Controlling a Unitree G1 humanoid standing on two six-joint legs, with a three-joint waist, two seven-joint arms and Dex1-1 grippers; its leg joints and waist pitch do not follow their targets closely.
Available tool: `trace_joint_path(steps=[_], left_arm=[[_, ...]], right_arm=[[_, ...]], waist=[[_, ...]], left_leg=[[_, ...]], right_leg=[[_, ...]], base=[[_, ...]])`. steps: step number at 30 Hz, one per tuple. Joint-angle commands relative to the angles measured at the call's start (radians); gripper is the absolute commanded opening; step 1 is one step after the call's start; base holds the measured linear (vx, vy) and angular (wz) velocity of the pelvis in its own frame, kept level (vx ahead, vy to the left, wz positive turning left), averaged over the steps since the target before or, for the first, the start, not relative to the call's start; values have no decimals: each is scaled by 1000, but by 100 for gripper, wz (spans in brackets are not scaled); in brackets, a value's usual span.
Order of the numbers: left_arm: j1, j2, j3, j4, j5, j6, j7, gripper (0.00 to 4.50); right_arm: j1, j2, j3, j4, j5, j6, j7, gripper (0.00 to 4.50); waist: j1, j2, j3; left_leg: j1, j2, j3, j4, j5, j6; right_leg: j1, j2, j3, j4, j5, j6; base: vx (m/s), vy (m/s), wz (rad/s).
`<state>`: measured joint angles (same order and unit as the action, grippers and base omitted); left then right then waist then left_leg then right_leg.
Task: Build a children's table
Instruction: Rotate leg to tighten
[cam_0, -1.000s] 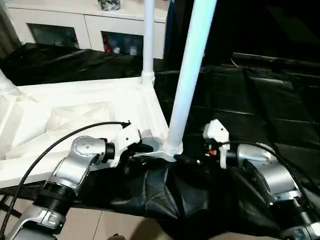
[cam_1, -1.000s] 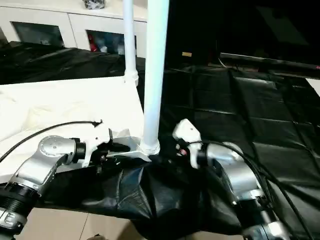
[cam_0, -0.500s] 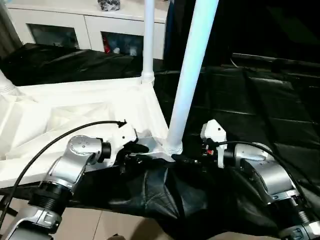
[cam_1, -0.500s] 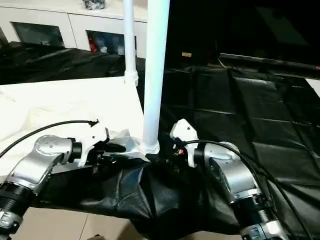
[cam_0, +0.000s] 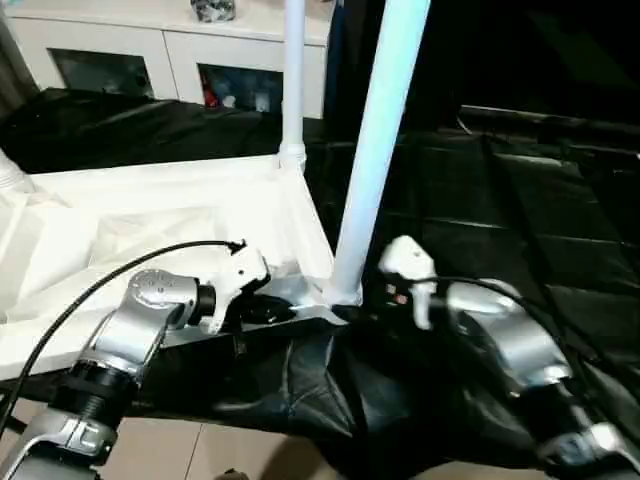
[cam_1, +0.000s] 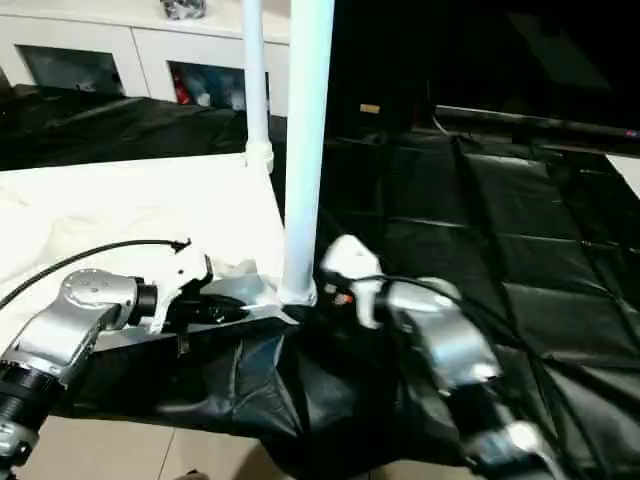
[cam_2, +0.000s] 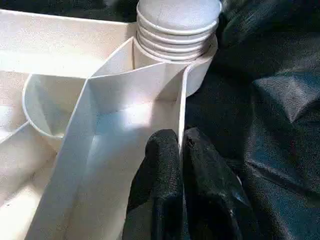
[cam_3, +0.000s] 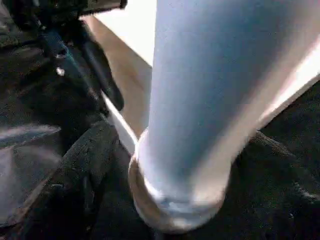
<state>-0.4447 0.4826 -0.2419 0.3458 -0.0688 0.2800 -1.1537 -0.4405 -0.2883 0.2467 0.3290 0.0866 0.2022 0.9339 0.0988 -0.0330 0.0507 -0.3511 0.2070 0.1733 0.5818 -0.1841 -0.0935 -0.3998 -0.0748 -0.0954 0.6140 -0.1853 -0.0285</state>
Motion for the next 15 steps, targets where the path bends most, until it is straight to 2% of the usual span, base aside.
trace_joint_path(steps=[1, 3, 8, 10, 13, 14, 15], left_arm=[[6, -2, -12, -8, -9, 18, -3, 4], [8, -2, -13, -10, -9, 18, -3, 4], [12, -4, -13, -18, -10, 25, -2, 4], [13, -4, -13, -19, -11, 25, -1, 0], [13, -4, -13, -20, -12, 25, -1, 0], [14, -4, -13, -21, -13, 25, -1, 0], [15, -2, -14, -23, -13, 26, -3, 0]], right_arm=[[-16, -4, 5, 22, -9, -14, -11, 392], [-21, 1, 7, 33, -13, -17, -15, 392], [-44, 17, 9, 82, -20, -26, -19, 392], [-48, 17, 10, 89, -20, -28, -16, 364], [-50, 19, 9, 93, -17, -29, -13, 354], [-52, 21, 8, 96, -14, -31, -10, 332], [-56, 26, 6, 105, -13, -34, -7, 332]], waist=[[2, 11, -66], [2, 10, -66], [-1, 8, -64], [-2, 9, -64], [-3, 9, -65], [-3, 6, -65], [-2, 6, -65]], left_leg=[[2, 28, -8, -65, -157, 20], [2, 27, -6, -64, -146, 25], [2, 27, -6, -65, -168, 22], [3, 27, -6, -64, -169, 21], [2, 27, -6, -64, -163, 23], [2, 27, -6, -64, -161, 25], [2, 27, -6, -63, -158, 27]], right_leg=[[59, -71, 60, -62, -134, -194], [59, -71, 60, -59, -107, -201], [59, -73, 60, -64, -161, -195], [59, -73, 61, -65, -159, -192], [59, -72, 61, -63, -142, -196], [60, -72, 61, -62, -139, -197], [60, -72, 61, -62, -140, -197]], base=[[0, 0, 0], [0, 0, 0], [0, 0, 0], [0, 0, 0], [0, 0, 0], [0, 0, 0], [0, 0, 0]])
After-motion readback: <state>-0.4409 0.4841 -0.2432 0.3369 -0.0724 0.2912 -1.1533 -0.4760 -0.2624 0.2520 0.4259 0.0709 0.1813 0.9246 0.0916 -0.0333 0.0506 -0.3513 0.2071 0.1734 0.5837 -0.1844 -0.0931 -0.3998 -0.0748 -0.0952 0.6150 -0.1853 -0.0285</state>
